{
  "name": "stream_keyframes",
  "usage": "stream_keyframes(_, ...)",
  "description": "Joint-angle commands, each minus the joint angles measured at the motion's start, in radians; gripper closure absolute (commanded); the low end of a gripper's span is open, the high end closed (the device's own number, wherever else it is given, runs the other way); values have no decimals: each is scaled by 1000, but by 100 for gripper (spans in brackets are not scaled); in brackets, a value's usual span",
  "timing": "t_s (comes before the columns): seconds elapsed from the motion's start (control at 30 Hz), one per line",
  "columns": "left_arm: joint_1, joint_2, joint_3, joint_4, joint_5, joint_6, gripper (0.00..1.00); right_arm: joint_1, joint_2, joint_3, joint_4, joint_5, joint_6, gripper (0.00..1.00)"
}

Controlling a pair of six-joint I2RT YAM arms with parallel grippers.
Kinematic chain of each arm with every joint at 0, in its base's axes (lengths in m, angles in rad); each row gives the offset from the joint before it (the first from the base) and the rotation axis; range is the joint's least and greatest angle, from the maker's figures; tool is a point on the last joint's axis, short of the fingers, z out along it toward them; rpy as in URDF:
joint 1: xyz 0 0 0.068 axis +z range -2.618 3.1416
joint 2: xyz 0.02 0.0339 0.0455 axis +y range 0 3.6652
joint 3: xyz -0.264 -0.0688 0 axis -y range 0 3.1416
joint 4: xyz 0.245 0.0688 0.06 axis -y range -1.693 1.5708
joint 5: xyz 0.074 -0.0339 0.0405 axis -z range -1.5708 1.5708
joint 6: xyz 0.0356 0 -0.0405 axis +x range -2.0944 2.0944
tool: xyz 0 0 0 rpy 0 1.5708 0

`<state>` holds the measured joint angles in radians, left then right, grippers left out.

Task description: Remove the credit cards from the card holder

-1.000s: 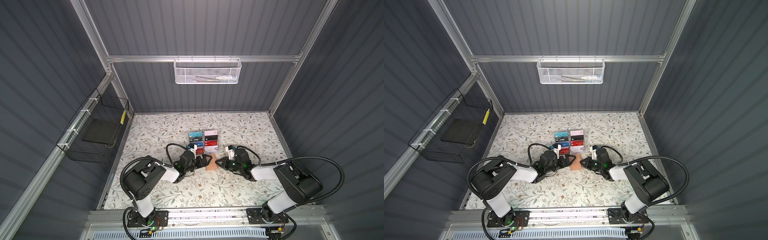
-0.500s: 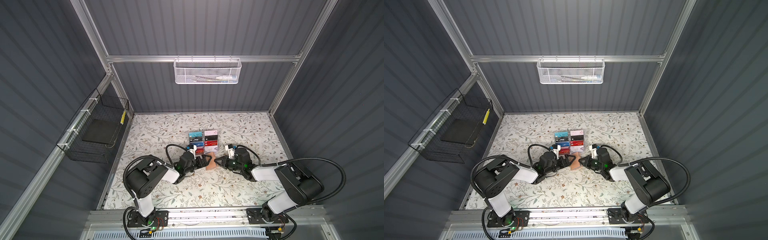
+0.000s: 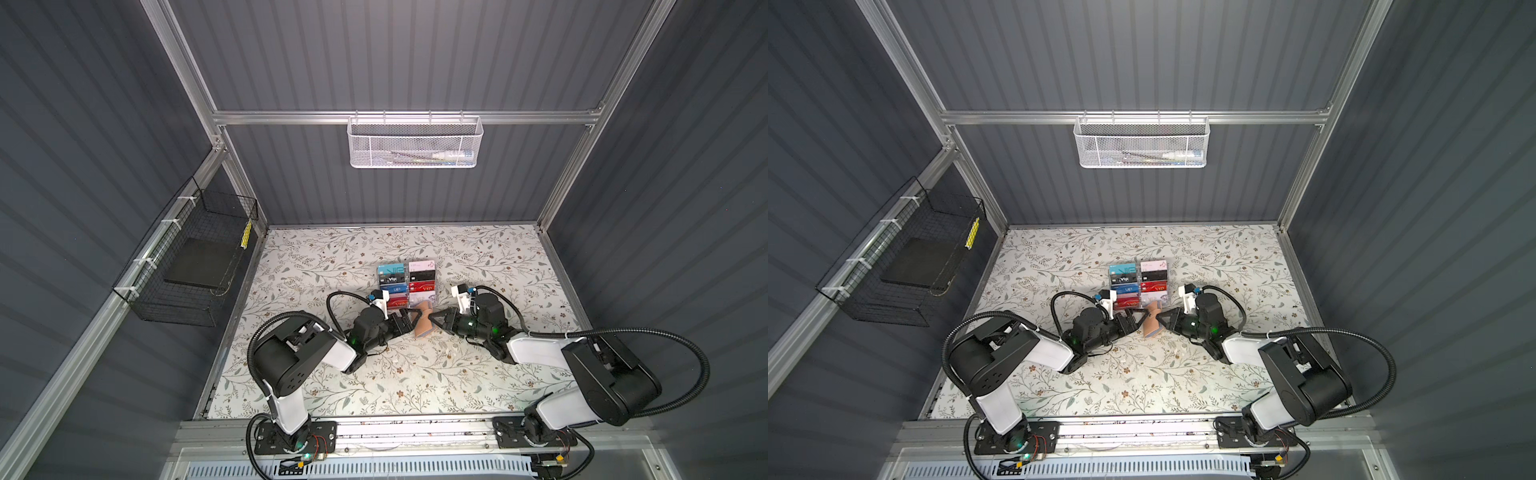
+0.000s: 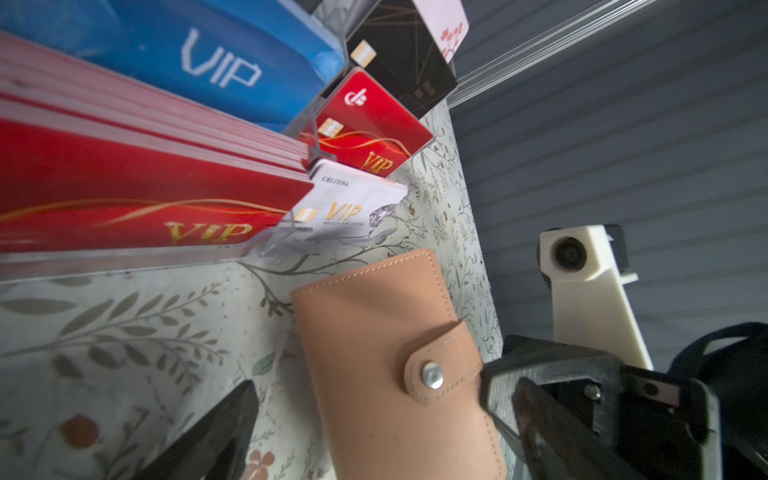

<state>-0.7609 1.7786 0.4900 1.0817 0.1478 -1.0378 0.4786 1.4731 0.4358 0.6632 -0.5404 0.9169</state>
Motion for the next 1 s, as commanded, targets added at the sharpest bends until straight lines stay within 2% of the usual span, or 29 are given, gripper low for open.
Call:
stream_keyframes(0.0,-8,9,-20,107,-23,-38,4,-5,-36,42,11,-31,9,100)
stream_keyframes(0.2,-8,-20,-31,122,-42,-47,4,-3,-72,82,-33,-38,4,100)
stream_keyframes(0.47,-8,-16,-35,244,-45,-85,4,1,-72,137,-47,-56,10,100)
stream_keyframes(0.77,-8,47,-17,405,-36,-146,4,2,-38,145,8,-71,26,100)
stream_keyframes(0.97,-7,100,5,447,-29,-179,4,4,-35,145,49,-91,42,100)
